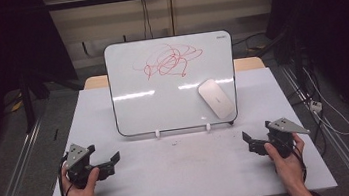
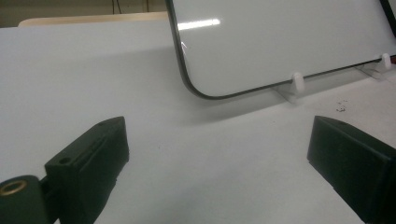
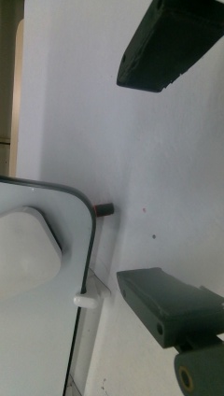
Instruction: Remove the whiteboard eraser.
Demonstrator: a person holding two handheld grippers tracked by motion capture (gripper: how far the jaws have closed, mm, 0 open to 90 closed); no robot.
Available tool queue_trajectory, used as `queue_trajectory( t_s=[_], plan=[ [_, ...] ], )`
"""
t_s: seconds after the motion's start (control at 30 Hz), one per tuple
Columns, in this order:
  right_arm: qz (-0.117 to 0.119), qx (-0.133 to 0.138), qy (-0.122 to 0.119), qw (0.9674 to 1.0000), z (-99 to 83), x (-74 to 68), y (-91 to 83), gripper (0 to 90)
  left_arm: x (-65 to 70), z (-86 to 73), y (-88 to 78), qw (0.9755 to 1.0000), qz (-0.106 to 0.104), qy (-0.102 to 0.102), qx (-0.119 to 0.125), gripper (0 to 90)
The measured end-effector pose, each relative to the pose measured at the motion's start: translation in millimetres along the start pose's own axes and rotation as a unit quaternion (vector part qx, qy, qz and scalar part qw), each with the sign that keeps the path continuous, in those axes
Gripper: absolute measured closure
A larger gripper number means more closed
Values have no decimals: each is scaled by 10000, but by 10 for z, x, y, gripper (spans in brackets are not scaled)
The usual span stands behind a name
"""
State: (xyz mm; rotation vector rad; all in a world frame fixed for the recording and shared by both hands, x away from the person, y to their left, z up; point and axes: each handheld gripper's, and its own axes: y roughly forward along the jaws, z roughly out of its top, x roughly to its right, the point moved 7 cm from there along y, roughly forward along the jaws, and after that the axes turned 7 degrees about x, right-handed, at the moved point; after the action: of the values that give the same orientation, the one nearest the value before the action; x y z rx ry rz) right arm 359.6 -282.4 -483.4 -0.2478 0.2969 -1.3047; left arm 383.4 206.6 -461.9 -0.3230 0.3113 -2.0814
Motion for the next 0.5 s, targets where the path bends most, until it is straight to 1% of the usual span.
queue_trajectory(
  t_s=[0.1, 0.13, 0.17, 0.23, 0.27, 0.3, 0.33, 0.37, 0.43, 0.47, 0.5],
  plan=[
    [31, 3, -10, 10000, 1, -6, 0, 68, 23, 0, -7, 10000, -20, 15, -2, 54],
    [93, -41, -38, 9999, -4, -22, 0, 67, 37, 2, -7, 10000, -41, -2, 11, 54],
    [93, -41, -38, 9999, -4, -22, 0, 67, 46, 6, -15, 10000, -68, 30, 14, 54],
    [172, -105, -115, 9997, -12, -44, 5, 67, 74, 5, -23, 9999, -104, -97, 23, 53],
    [197, -120, -147, 9996, -11, -54, 7, 70, 83, 1, -23, 9999, -92, -91, 16, 53],
    [240, -132, -164, 9995, -6, -73, 14, 71, 82, -3, -28, 10000, -76, 7, -13, 53],
    [240, -132, -164, 9995, -6, -73, 14, 71, 85, -2, -35, 10000, -58, 44, 2, 53],
    [288, -131, -158, 9994, 2, -91, 18, 69, 85, 1, -40, 10000, -58, 66, 14, 51],
    [311, -137, -159, 9993, 5, -100, 19, 68, 84, 3, -49, 9999, -57, 89, 7, 51],
    [338, -172, -182, 9991, 5, -108, 17, 73, 89, 5, -53, 10000, -37, 78, 24, 51],
    [374, -223, -199, 9989, 2, -118, 15, 79, 101, 7, -59, 9999, -67, 89, 26, 51]
  ],
)
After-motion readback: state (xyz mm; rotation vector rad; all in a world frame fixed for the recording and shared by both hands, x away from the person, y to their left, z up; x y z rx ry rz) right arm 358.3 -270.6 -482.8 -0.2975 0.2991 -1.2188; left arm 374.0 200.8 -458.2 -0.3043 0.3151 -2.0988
